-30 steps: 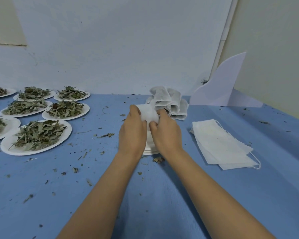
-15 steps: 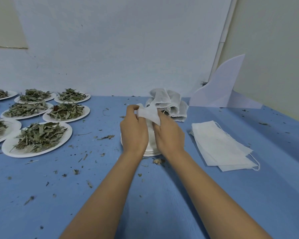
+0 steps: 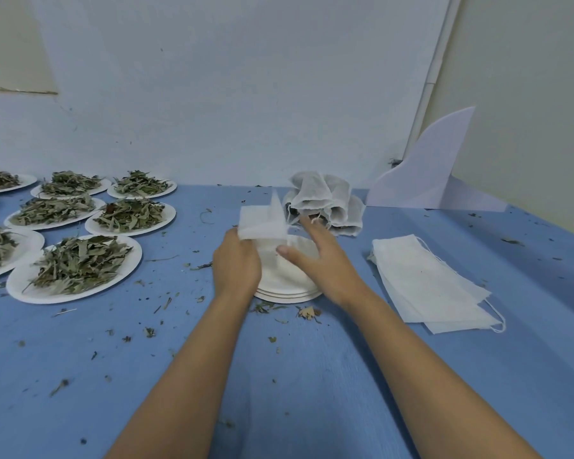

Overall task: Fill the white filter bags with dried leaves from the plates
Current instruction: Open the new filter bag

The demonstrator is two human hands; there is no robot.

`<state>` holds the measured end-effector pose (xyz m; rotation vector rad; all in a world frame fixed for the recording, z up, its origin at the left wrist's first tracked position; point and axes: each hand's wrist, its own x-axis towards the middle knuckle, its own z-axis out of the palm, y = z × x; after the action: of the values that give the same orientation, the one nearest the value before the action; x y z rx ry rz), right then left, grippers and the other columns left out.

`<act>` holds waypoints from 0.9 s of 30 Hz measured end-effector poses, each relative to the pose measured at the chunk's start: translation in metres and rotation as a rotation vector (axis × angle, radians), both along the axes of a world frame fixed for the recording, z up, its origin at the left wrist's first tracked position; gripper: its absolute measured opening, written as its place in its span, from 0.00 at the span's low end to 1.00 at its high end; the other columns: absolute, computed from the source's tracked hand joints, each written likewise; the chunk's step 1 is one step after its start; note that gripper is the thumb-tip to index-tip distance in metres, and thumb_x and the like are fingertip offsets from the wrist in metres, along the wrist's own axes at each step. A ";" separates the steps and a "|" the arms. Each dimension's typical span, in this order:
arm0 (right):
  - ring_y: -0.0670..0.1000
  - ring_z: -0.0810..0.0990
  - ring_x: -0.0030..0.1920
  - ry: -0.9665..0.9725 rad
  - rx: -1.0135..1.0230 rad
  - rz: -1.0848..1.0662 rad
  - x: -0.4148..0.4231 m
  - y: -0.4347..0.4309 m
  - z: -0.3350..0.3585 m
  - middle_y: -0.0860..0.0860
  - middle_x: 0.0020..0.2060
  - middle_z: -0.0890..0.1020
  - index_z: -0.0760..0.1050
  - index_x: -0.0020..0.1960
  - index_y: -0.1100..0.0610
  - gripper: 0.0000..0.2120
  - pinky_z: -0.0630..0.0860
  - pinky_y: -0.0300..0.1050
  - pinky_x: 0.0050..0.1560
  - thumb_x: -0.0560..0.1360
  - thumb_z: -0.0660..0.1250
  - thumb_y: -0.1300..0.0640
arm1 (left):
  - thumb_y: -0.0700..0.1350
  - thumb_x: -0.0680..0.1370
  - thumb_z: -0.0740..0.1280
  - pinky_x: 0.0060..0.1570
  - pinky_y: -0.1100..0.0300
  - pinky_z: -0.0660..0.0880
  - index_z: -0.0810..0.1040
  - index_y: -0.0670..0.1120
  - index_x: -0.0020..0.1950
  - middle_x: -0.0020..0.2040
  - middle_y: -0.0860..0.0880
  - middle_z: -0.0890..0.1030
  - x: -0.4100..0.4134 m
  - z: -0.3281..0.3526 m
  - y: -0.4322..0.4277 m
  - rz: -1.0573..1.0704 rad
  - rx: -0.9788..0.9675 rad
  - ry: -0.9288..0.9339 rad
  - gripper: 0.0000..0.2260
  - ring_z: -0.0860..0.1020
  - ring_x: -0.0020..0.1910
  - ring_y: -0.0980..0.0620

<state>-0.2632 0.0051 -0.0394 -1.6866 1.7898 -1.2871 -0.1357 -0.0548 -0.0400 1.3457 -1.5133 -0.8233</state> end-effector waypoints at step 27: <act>0.49 0.78 0.44 -0.049 -0.211 -0.356 0.024 -0.005 0.007 0.48 0.39 0.81 0.75 0.45 0.56 0.07 0.69 0.41 0.39 0.78 0.60 0.56 | 0.41 0.82 0.51 0.43 0.57 0.67 0.74 0.41 0.61 0.54 0.45 0.76 0.020 0.018 -0.009 0.143 0.036 0.367 0.15 0.73 0.50 0.47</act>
<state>-0.2396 0.0002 -0.0319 -1.4634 2.0517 -1.7024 -0.1154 -0.0641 -0.0224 1.2332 -1.1097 -0.9507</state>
